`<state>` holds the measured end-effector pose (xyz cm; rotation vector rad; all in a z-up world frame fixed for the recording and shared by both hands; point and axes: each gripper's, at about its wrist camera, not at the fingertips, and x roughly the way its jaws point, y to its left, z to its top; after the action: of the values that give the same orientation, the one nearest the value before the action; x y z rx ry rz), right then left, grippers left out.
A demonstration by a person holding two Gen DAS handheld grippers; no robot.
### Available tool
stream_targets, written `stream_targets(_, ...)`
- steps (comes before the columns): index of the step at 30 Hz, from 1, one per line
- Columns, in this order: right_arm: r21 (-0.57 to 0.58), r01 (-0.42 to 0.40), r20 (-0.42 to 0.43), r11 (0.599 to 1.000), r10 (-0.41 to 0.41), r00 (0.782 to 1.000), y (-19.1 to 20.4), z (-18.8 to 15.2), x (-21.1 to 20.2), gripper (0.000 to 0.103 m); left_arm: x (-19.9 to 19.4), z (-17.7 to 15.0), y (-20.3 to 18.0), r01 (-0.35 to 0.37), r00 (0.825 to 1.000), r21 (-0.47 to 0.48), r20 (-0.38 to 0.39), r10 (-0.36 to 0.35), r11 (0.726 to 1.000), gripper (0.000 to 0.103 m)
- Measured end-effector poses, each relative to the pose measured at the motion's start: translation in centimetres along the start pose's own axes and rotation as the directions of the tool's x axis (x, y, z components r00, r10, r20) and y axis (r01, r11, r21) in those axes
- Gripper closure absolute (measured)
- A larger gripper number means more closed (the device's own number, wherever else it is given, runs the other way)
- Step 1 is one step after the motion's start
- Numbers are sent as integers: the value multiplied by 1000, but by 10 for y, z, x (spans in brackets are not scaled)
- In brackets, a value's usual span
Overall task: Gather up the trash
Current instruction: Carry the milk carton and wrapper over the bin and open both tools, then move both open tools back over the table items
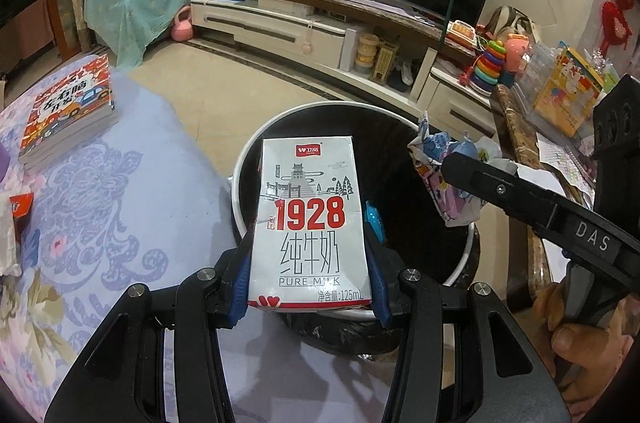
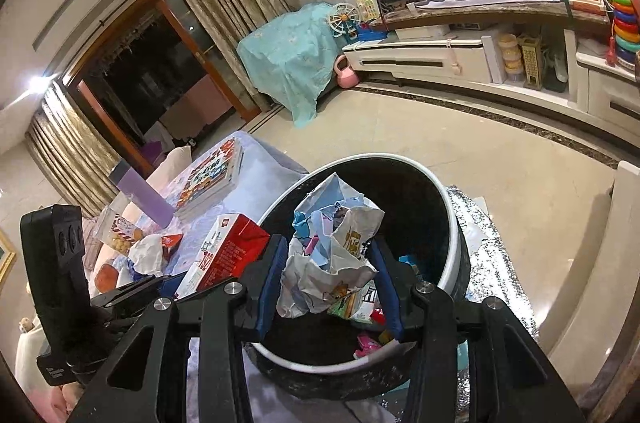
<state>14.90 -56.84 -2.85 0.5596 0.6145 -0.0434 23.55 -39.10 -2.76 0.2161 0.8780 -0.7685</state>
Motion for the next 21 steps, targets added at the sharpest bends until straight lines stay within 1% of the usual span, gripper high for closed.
stream_targets(5,4,7,-2,1000,-7,1000,-4,5,1,57,7,1,1,4,1000,-9,-20,-4,1000,56)
stream_targets(6,4,8,-4,1000,-8,1000,-5,5,2,57,8,1,1,1,1000,-8,-25,-1,1000,54)
stream_targets(7,4,6,-8,1000,-6,1000,-5,6,2,55,9,1,0,-4,1000,-7,-31,4,1000,52)
stream_targets(8,10,5,-11,1000,-5,1000,-6,6,3,51,9,0,1,-7,999,-9,-33,7,1000,45)
stream_targets(9,18,4,-13,1000,-4,1000,-7,7,3,50,8,0,1,-8,999,-14,-31,8,1000,36)
stream_targets(10,24,4,-14,1000,-3,1000,-8,8,3,49,7,-1,2,-9,1000,-20,-27,8,1000,33)
stream_targets(12,37,7,-11,999,-7,1000,-10,9,2,44,3,-3,4,-11,1000,-30,-16,10,999,32)
stream_targets(13,48,5,-6,999,-5,1000,-12,9,0,40,0,-5,5,-12,1000,-34,-12,11,999,32)
stream_targets(16,55,5,4,998,-5,1000,-12,8,-4,37,-8,-14,11,-25,1000,-54,1,25,998,31)
stream_targets(21,70,-18,16,997,17,1000,-6,1,-14,27,-26,-37,27,-42,999,-111,13,43,993,29)
